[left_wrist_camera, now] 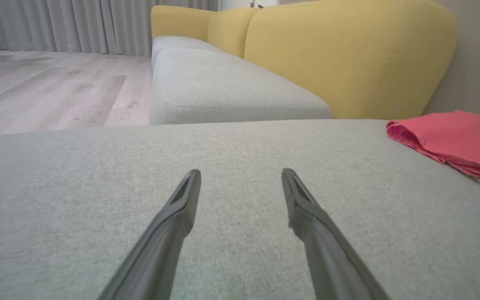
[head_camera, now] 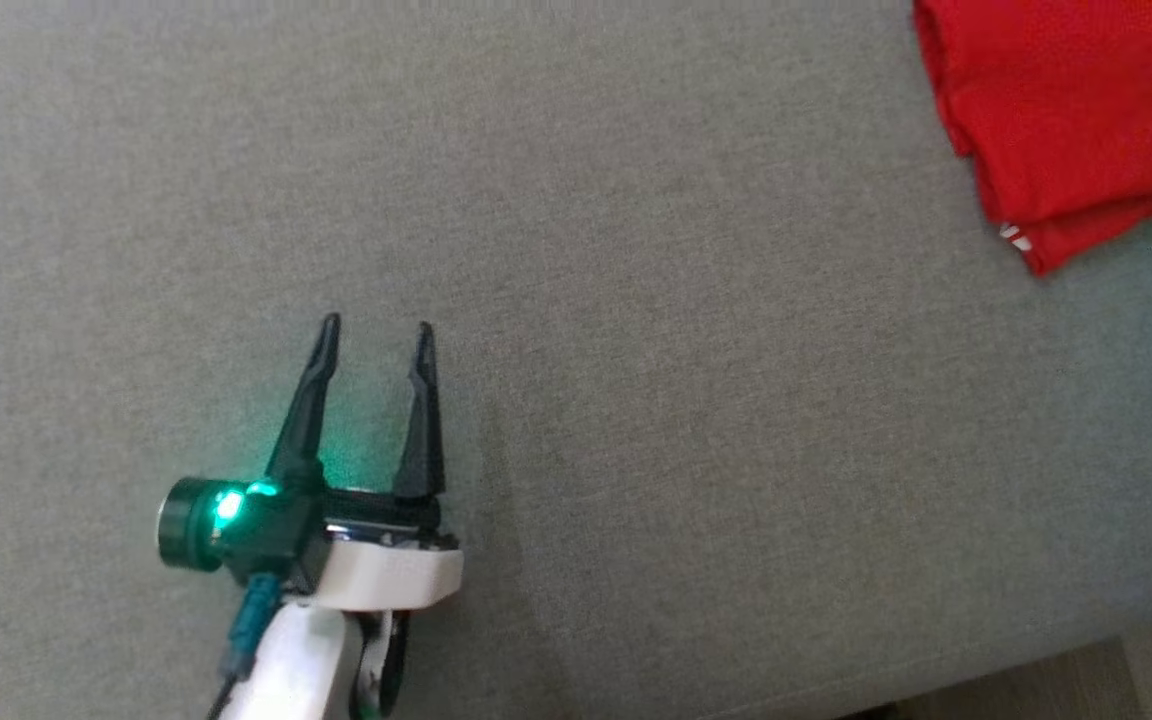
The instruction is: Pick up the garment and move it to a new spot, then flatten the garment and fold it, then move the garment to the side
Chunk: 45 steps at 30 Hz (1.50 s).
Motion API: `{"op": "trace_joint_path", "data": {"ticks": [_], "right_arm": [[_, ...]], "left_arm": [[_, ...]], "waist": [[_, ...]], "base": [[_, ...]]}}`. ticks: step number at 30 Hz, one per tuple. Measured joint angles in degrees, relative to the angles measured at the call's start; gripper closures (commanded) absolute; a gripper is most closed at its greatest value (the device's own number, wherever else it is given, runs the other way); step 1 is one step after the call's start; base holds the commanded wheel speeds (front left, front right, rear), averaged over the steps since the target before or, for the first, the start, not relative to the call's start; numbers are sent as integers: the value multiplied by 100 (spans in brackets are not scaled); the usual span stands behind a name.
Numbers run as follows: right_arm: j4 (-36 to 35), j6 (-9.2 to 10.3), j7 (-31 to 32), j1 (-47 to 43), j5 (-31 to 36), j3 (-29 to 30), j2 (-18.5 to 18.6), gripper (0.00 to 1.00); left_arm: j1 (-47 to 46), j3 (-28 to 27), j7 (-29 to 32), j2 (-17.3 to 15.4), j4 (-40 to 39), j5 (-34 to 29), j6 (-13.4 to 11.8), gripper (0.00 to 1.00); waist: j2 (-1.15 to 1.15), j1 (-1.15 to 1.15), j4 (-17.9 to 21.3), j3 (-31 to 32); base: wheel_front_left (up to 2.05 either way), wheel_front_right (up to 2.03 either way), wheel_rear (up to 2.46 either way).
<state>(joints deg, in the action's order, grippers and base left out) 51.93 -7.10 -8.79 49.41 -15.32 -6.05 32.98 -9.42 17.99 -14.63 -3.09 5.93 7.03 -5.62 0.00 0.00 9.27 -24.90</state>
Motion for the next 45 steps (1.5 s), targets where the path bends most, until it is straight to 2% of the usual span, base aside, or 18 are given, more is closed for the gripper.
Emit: {"op": "trace_joint_path", "data": {"ticks": [2,3,7,13,17,20,24,30,44,45], "right_arm": [[-37,0,-162,-138,190,163,-286,0],[-162,0,-311,-406,229,260,-653,0],[-766,0,-494,-1279,111,60,-1368,0],[-2465,0,-553,-2721,-162,-690,-2000,0],[-3137,0,-558,-3612,-94,-710,-2327,0],[-3566,0,-557,-4187,311,-625,-2581,0],[-3830,0,-558,-4768,645,-532,-2781,0],[-3923,0,-558,-5040,939,-271,-2910,0],[-3987,0,-558,-5123,968,20,-3012,0],[-3951,1,-556,-5125,958,22,-3014,100]], "left_arm": [[36,-60,0,1,-53,175,-9,0],[93,-120,0,1,-86,359,2,0],[298,-214,0,3,-13,350,-91,0],[626,-324,0,4,75,478,-255,0],[905,-325,0,4,63,537,-348,0],[1140,-327,0,4,-11,538,-459,0],[1430,-335,0,3,-119,544,-494,0],[1627,-410,0,3,-165,441,-365,0],[1670,-472,0,2,-165,332,-347,0],[1670,-471,1,3,-130,308,-345,100]], "waist": [[0,1,4,119],[0,0,8,268],[0,0,5,624],[0,-1,-26,1235],[0,-1,-89,1669],[0,-1,-177,1990],[0,-2,-347,2360],[0,0,-596,2632],[0,1,-693,2566],[0,1,-692,2561]], "base": [[0,0,0],[0,0,0],[0,0,0],[0,0,0],[0,0,0],[0,0,0],[0,0,0],[0,0,0],[0,0,0],[0,0,0]]}}
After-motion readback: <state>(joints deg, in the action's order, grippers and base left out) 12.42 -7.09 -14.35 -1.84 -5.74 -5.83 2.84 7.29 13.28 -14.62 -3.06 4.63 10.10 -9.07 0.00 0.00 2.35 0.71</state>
